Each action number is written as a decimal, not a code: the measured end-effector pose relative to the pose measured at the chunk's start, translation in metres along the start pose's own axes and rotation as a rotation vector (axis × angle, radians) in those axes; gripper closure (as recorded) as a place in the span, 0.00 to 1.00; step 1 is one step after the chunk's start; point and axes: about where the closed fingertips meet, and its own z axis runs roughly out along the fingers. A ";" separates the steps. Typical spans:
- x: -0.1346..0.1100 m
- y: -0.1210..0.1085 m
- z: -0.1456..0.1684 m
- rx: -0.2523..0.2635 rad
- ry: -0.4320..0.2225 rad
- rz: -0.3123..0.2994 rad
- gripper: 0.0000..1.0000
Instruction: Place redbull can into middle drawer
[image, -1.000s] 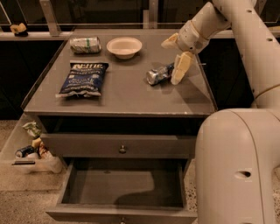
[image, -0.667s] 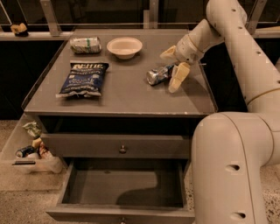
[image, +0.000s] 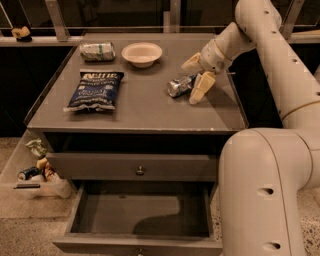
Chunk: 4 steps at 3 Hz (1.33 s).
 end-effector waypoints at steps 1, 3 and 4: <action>0.000 0.000 0.000 0.000 0.000 0.000 0.38; 0.000 0.000 0.000 0.000 0.000 0.000 0.85; 0.000 0.000 0.000 0.000 0.000 0.000 1.00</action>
Offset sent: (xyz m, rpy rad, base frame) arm 0.0000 0.0000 0.0000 0.0000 0.0000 0.0000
